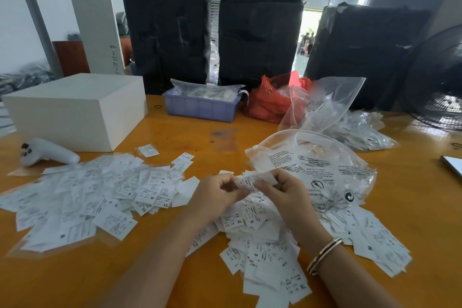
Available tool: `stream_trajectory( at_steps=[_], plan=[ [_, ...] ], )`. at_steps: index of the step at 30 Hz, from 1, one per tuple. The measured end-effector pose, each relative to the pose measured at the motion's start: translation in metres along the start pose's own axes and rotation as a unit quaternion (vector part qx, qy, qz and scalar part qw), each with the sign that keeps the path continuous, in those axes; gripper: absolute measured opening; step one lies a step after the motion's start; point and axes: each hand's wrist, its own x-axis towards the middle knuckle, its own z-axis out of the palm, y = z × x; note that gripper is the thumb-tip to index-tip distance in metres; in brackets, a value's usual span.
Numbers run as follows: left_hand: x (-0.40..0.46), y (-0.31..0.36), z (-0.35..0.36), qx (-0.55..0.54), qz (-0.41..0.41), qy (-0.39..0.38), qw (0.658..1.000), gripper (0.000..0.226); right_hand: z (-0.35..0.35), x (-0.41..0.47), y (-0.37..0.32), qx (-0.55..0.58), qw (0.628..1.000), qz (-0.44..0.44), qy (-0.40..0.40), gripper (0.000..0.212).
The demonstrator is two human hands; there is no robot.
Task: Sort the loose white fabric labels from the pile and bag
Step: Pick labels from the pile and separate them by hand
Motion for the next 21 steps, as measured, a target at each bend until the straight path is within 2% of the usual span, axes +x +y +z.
stream_trajectory(
  at_steps=[4, 9, 15, 17, 19, 21],
  plan=[
    [-0.0001, 0.0006, -0.0025, -0.034, -0.003, 0.007, 0.999, 0.021, -0.0009, 0.0018, 0.0013, -0.036, 0.999, 0.013, -0.01, 0.01],
    [-0.0005, 0.001, -0.0022, -0.017, -0.009, 0.006, 1.0, 0.006, -0.0069, 0.0039, 0.0029, -0.099, 0.995, 0.007, -0.031, 0.015],
    [-0.0018, 0.003, -0.0024, -0.016, 0.002, -0.001, 1.0, 0.007, -0.0081, 0.0034, 0.0016, -0.149, 0.987, 0.002, -0.065, 0.024],
    [-0.0021, 0.0034, -0.0018, -0.011, 0.003, -0.004, 1.0, 0.014, -0.0065, 0.0033, 0.0012, -0.156, 0.985, 0.003, -0.076, 0.024],
    [-0.0014, 0.0026, -0.0028, -0.025, -0.003, -0.016, 1.0, 0.008, -0.0075, 0.0036, 0.0009, -0.153, 0.986, 0.01, -0.069, 0.021],
    [-0.0017, 0.0014, -0.0042, -0.036, -0.003, -0.023, 0.999, 0.015, -0.0091, 0.0042, 0.0017, -0.135, 0.989, 0.011, -0.054, 0.016]
  ],
)
